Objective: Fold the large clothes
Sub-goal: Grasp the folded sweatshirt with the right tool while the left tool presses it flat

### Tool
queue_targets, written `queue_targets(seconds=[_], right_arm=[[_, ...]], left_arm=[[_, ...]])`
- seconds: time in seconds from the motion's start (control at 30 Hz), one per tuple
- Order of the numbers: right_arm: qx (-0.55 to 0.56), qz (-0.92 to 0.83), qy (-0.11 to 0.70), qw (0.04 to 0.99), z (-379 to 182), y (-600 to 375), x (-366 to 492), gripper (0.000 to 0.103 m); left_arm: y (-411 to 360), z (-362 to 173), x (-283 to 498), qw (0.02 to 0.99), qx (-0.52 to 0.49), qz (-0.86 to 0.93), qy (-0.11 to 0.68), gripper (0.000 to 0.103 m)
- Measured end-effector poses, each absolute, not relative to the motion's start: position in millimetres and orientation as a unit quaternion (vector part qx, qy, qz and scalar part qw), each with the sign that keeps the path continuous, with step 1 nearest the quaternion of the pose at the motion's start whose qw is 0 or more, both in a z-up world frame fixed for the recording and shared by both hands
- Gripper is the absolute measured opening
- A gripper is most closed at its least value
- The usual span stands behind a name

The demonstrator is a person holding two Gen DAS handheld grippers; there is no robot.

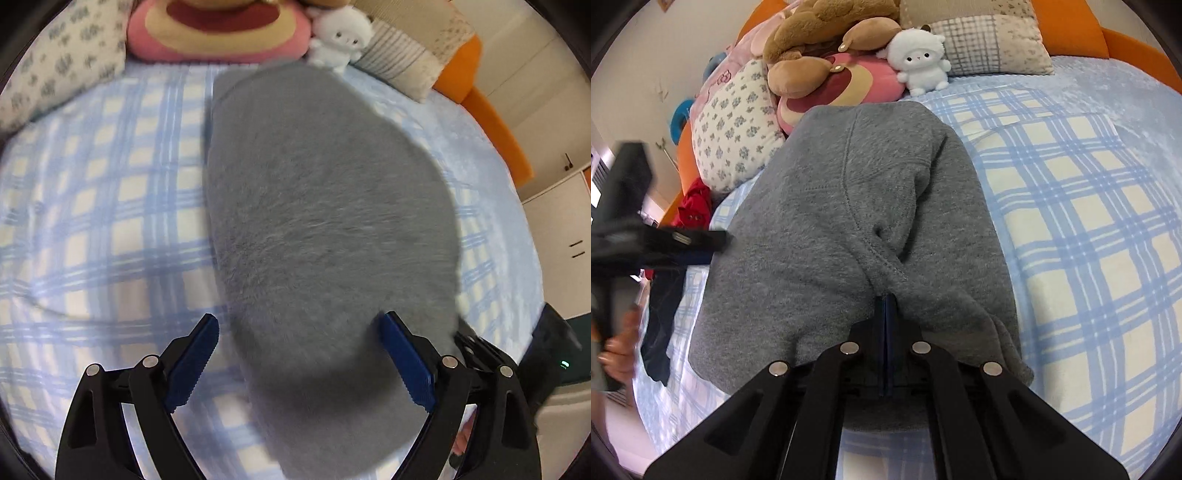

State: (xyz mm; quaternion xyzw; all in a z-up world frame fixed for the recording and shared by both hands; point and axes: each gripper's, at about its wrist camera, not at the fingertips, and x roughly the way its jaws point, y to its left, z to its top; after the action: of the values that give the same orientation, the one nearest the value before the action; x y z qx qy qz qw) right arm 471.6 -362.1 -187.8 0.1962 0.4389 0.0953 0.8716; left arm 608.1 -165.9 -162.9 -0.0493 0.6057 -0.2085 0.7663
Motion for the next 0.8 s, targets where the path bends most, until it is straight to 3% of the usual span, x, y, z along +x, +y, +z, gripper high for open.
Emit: queue_targets(seconds=[0.27,0.4,0.43,0.5,0.53,0.8], right_arm=[[0.208,0.113,0.435,0.869,-191,-368,472,0.001],[0.241,0.132,0.445,0.853,-180,-381,473,0.002],[0.263,0.14,0.437,0.849,-172,-392,468,0.006],[0.302,0.148,0.403,0.851,-154,-416,449,0.061],[0.319,0.145,0.383,0.855,-145,-429,437,0.1],[0.48,0.227,0.458,0.713,-188,-453,430,0.099]], left_arm=[[-157,-205,622,0.74,-0.164,-0.231,0.609,0.101],[-166,-204,620,0.748,-0.144,-0.221,0.61,0.101],[-168,-203,620,0.748,-0.143,-0.219,0.61,0.101],[-168,-203,622,0.747,-0.144,-0.217,0.612,0.101],[-168,-203,622,0.746,-0.144,-0.22,0.612,0.101],[-161,-202,618,0.753,-0.138,-0.224,0.603,0.101]])
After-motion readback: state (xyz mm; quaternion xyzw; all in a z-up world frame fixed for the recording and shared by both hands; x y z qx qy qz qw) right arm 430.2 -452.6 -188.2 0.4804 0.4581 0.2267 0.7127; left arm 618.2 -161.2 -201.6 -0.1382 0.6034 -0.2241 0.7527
